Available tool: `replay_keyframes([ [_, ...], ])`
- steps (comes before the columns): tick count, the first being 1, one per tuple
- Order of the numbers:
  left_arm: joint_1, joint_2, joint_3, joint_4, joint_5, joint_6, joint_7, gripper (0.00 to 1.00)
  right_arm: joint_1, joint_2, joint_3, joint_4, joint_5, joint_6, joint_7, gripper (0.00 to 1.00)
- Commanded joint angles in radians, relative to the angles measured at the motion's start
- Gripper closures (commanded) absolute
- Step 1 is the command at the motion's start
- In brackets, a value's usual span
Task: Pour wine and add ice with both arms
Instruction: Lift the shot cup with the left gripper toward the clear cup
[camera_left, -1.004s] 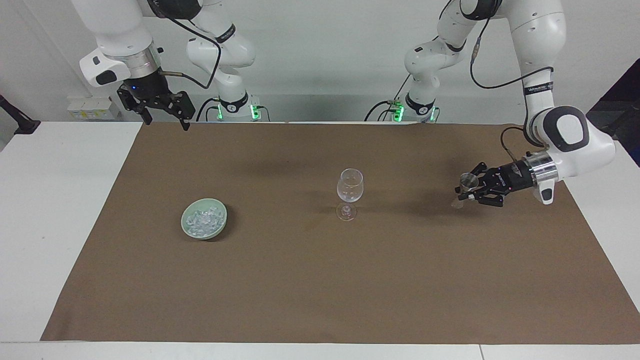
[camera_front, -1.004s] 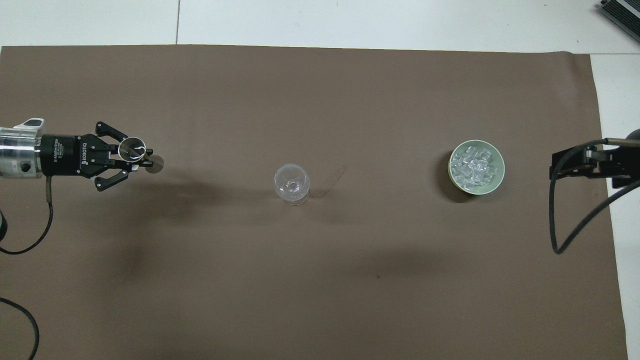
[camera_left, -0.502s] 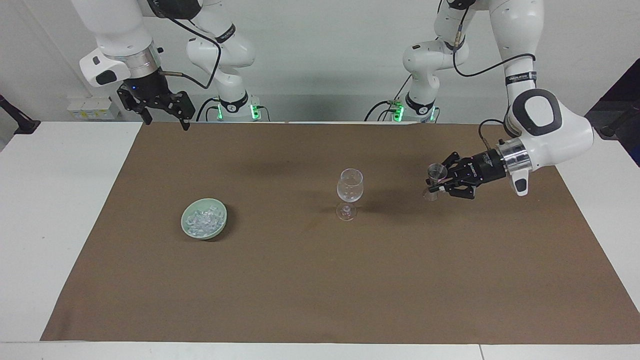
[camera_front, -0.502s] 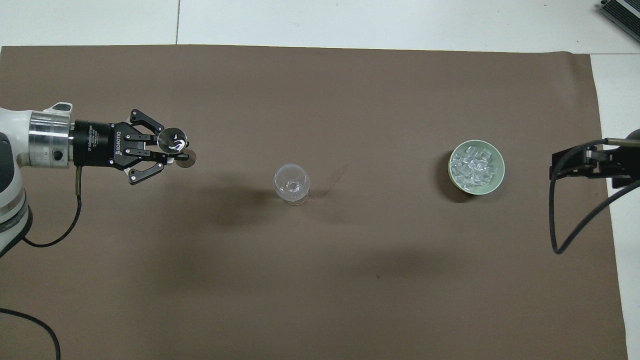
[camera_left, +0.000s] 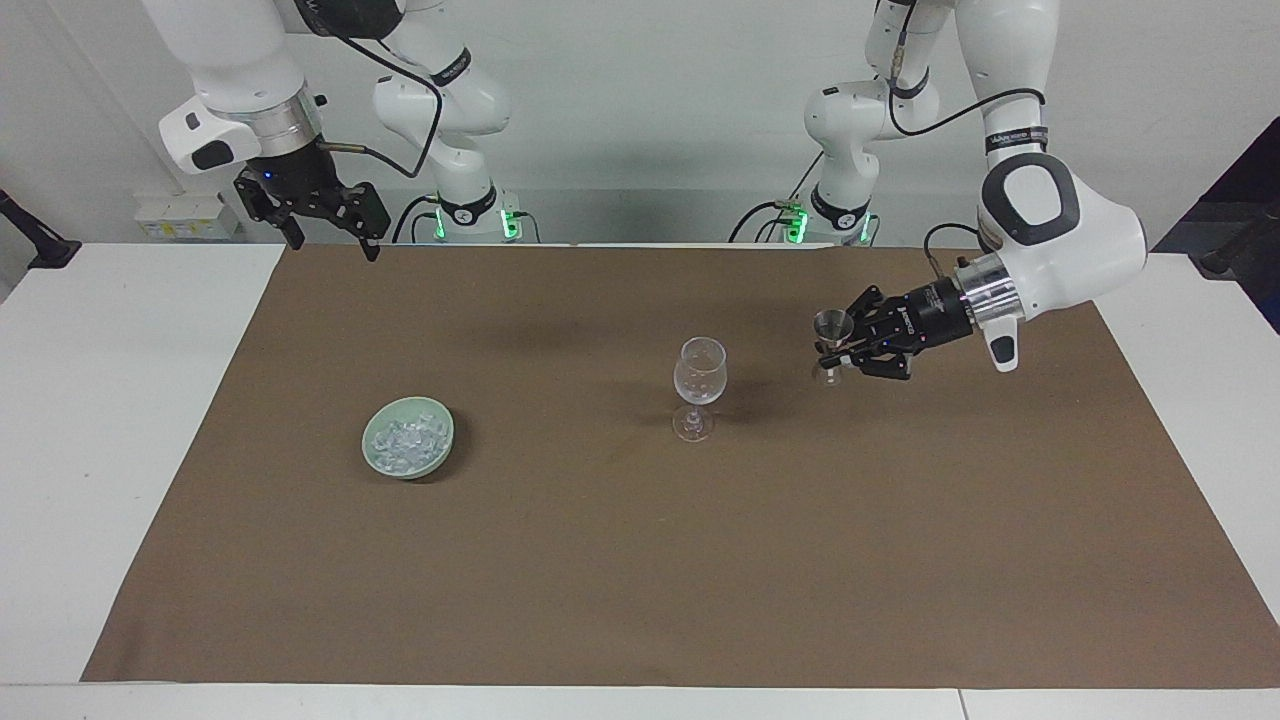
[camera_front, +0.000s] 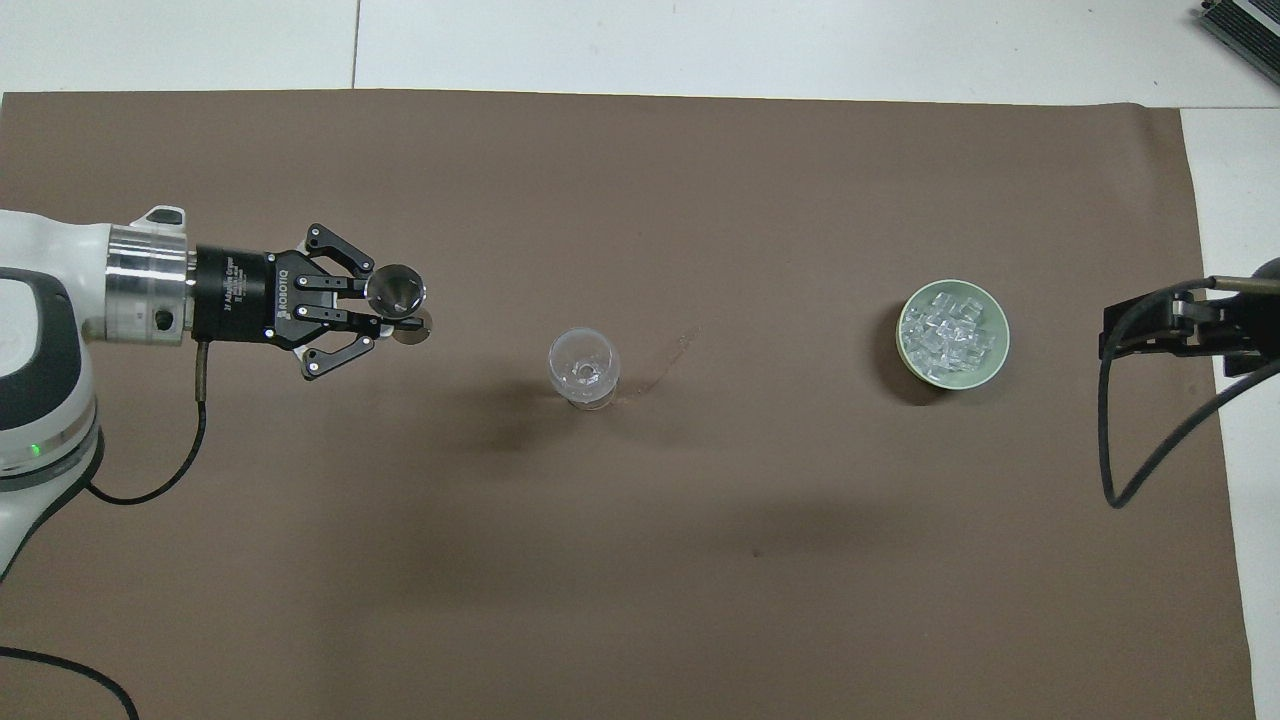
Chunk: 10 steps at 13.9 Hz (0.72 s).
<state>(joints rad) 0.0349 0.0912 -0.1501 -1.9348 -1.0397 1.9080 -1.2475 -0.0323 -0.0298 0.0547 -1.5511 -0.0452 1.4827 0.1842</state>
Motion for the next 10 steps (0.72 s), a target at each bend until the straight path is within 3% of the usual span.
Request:
replay_keyframes([
  [1,-0.064,-0.045,0.018,-0.046,0.004,0.068,-0.047,1.0,-0.02,-0.002,0.008,-0.001,0.025,-0.01,-0.02,0.0],
  [10,-0.174,-0.047,0.017,-0.052,0.116,0.186,-0.118,1.0,-0.02,-0.002,0.008,-0.001,0.025,-0.01,-0.02,0.0],
])
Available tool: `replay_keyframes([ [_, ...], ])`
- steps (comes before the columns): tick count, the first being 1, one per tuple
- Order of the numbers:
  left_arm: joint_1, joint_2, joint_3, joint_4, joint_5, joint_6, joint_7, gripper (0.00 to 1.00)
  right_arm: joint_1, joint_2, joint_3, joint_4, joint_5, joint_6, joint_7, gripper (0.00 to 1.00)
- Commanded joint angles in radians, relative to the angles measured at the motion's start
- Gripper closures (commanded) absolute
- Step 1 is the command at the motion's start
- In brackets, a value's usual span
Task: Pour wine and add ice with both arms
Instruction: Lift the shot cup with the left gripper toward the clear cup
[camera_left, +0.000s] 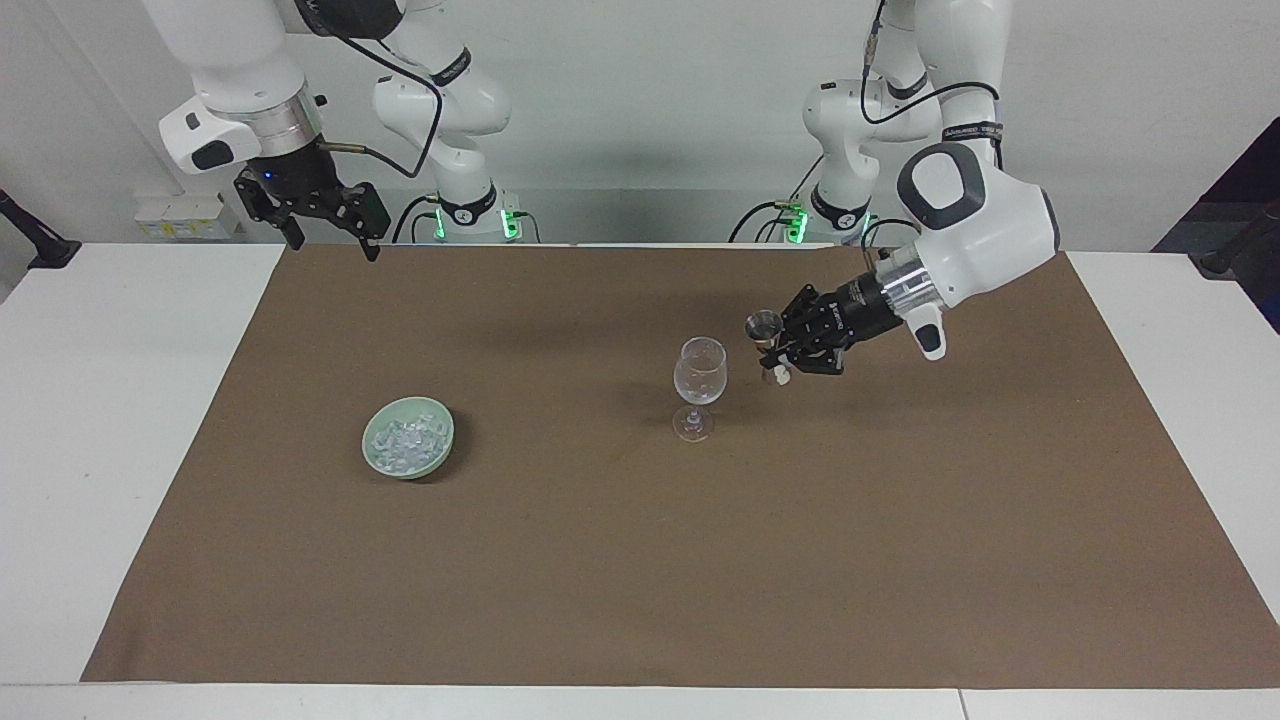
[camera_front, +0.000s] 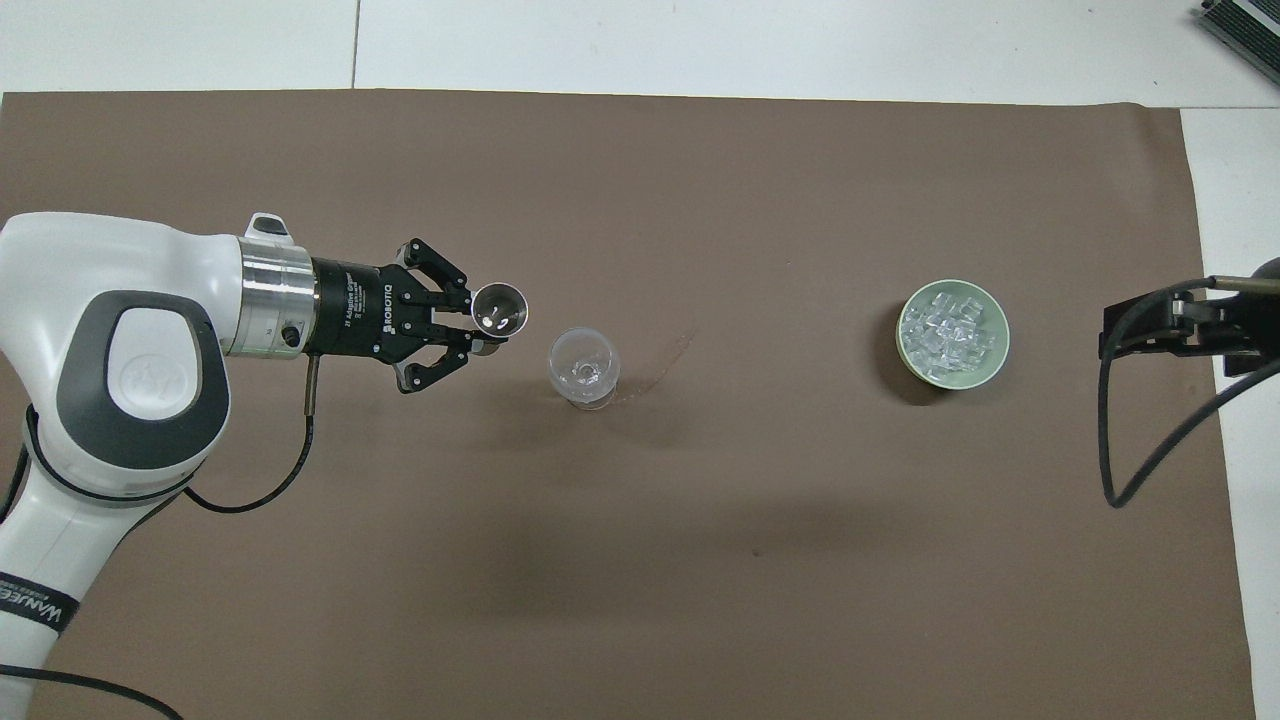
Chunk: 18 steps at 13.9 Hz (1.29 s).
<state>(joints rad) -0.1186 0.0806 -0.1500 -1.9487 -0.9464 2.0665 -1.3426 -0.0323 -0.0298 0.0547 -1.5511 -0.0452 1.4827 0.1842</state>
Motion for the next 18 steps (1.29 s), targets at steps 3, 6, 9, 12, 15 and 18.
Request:
replay_keyframes([
  [3,-0.056,-0.035,0.017,-0.038,0.07,0.066,-0.046,1.0,-0.02,-0.002,0.008,-0.001,0.025,-0.01,-0.02,0.0],
  [6,-0.067,-0.033,0.017,-0.035,0.072,0.098,-0.049,1.0,-0.02,-0.002,0.008,-0.001,0.025,-0.01,-0.02,0.0],
  [9,-0.099,-0.031,0.015,-0.029,0.174,0.138,-0.093,1.0,-0.02,-0.004,0.008,-0.001,0.025,-0.01,-0.02,0.0],
  [12,-0.121,-0.035,0.015,-0.025,0.204,0.149,-0.104,1.0,-0.02,-0.002,0.008,-0.001,0.025,-0.01,-0.02,0.0],
  [15,-0.142,-0.035,0.015,-0.021,0.261,0.168,-0.107,1.0,-0.02,-0.002,0.008,-0.001,0.025,-0.01,-0.02,0.0],
  [18,-0.144,-0.036,0.015,-0.021,0.308,0.17,-0.107,1.0,-0.02,-0.002,0.007,-0.001,0.025,-0.01,-0.02,0.0],
])
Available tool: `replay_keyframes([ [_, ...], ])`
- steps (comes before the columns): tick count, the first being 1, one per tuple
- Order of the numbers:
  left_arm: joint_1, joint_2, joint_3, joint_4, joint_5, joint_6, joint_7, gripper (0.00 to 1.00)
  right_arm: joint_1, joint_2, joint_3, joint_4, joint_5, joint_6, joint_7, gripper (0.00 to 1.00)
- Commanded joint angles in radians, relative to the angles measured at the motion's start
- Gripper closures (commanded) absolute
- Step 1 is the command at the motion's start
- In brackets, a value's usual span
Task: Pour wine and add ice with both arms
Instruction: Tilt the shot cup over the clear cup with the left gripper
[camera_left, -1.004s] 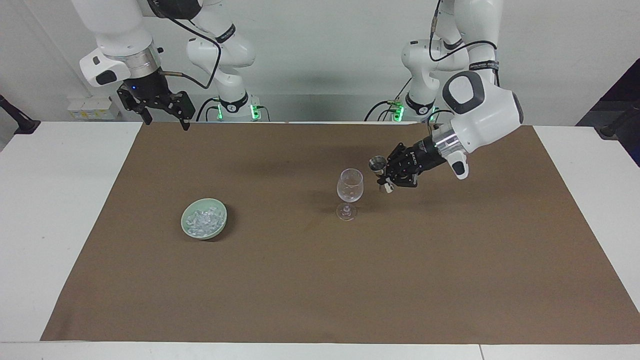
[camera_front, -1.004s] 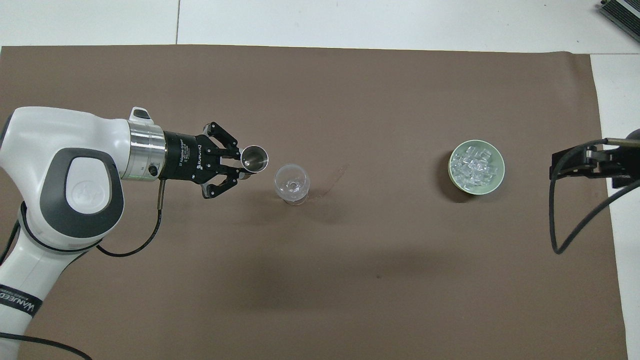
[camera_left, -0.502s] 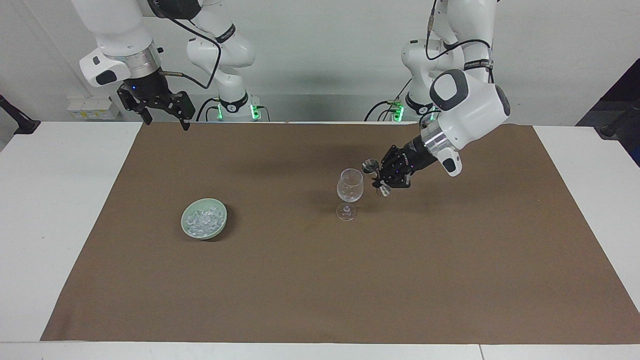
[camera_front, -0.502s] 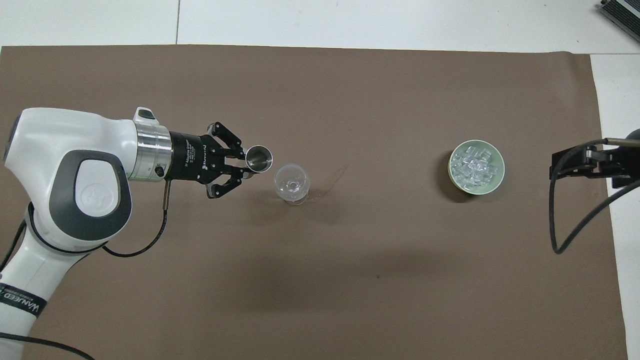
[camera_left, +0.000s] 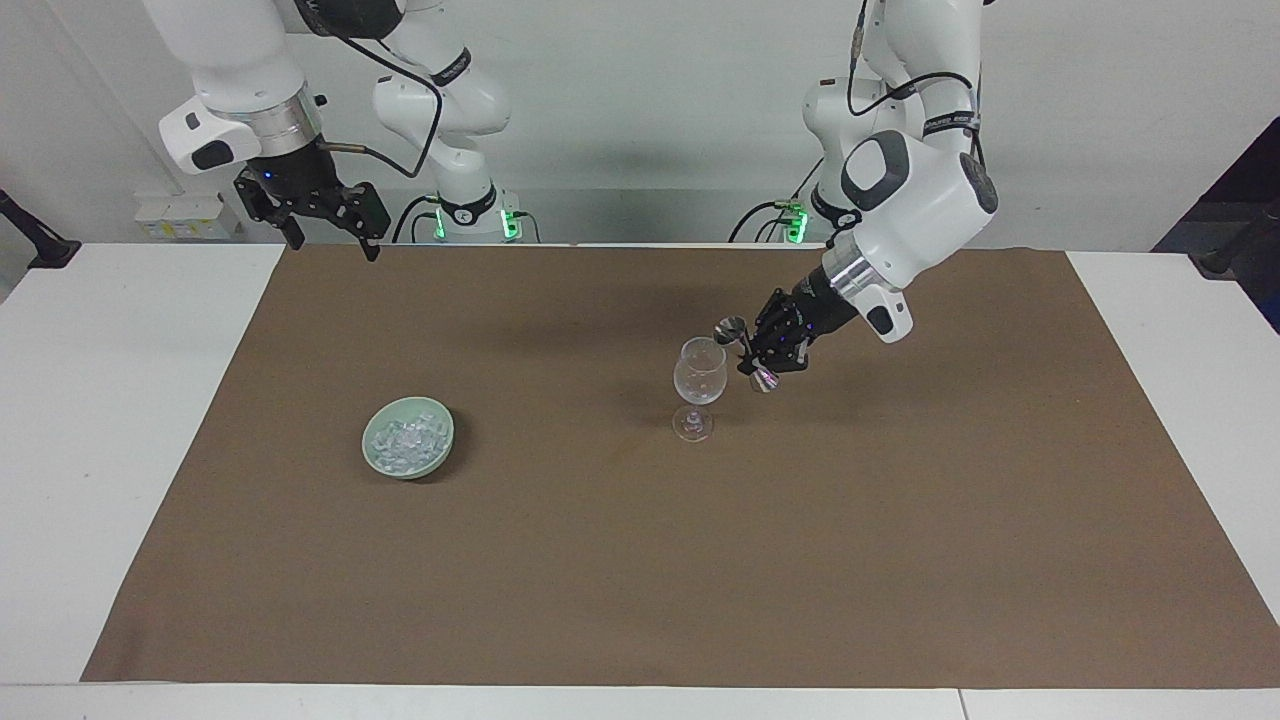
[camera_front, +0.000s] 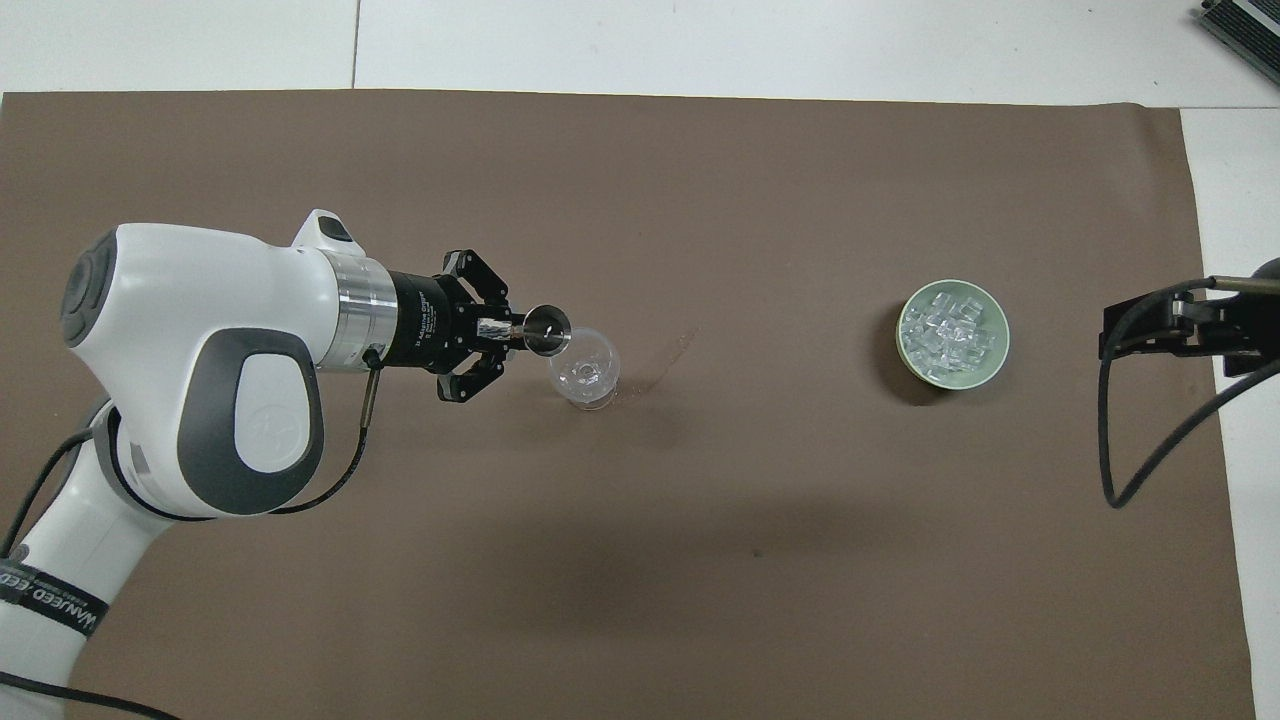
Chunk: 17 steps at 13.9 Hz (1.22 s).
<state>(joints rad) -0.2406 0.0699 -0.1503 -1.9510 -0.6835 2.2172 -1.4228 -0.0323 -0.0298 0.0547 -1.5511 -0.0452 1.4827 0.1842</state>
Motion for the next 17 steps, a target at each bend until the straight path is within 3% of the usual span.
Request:
replay_keyframes([
  [1,-0.032,-0.025,0.015,-0.019,0.07,0.019,-0.027,1.0,-0.02,-0.002,0.008,-0.001,0.025,-0.01,-0.02,0.0],
  [17,-0.095,-0.024,0.015,0.011,0.307,0.039,-0.103,1.0,-0.02,-0.002,0.008,-0.001,0.025,-0.01,-0.02,0.0],
])
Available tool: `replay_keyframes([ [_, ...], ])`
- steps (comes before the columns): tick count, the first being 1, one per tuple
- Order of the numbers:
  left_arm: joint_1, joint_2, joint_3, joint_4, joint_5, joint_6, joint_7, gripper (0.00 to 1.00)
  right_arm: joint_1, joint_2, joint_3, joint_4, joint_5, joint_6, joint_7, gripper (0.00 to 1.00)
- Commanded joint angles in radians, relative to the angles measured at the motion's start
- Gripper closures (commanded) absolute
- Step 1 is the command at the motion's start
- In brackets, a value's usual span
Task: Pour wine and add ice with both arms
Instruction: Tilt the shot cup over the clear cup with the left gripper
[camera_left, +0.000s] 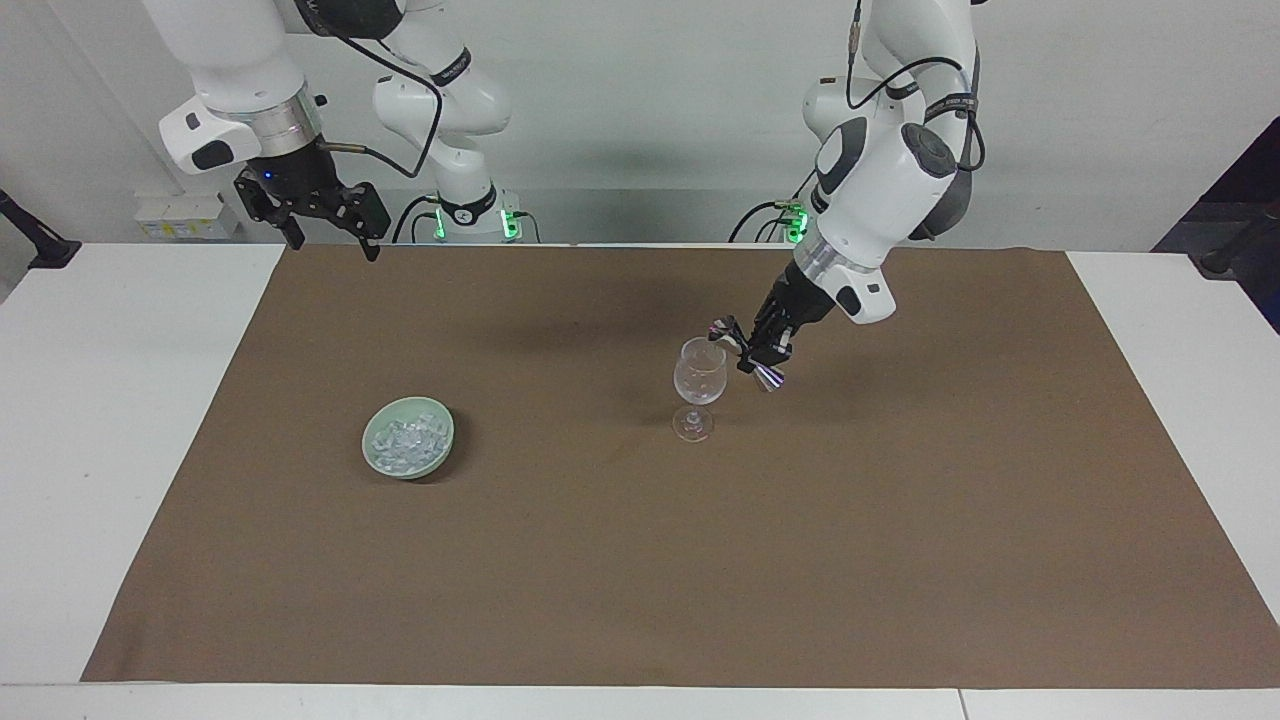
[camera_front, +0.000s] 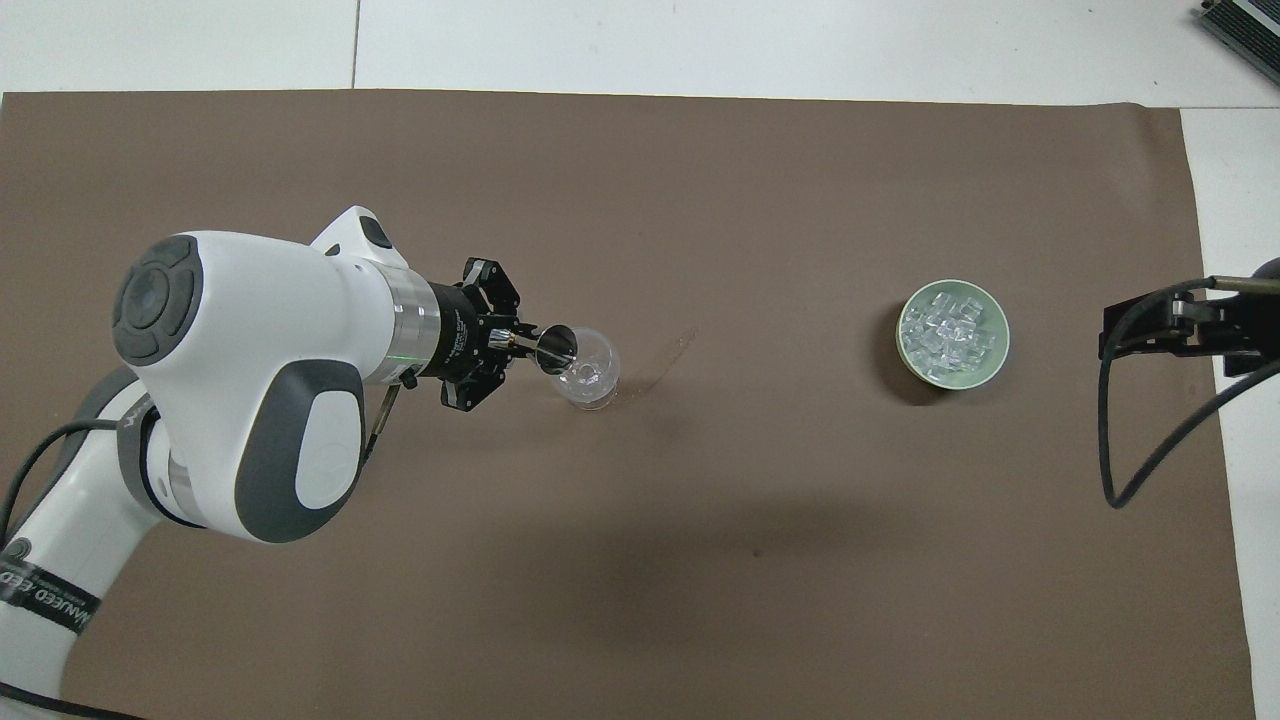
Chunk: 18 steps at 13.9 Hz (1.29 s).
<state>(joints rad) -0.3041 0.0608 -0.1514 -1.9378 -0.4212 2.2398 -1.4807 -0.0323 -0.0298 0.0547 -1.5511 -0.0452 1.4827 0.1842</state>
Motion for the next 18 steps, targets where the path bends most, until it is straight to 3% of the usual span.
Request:
replay_keyframes([
  [1,-0.033,-0.015,0.015,-0.001,0.08,0.023,-0.068,1.0,-0.02,-0.002,0.008,-0.001,0.025,-0.01,-0.02,0.0],
  [18,-0.081,-0.01,0.015,0.005,0.263,0.057,-0.139,1.0,-0.02,-0.002,0.007,-0.001,0.025,-0.01,-0.02,0.0],
])
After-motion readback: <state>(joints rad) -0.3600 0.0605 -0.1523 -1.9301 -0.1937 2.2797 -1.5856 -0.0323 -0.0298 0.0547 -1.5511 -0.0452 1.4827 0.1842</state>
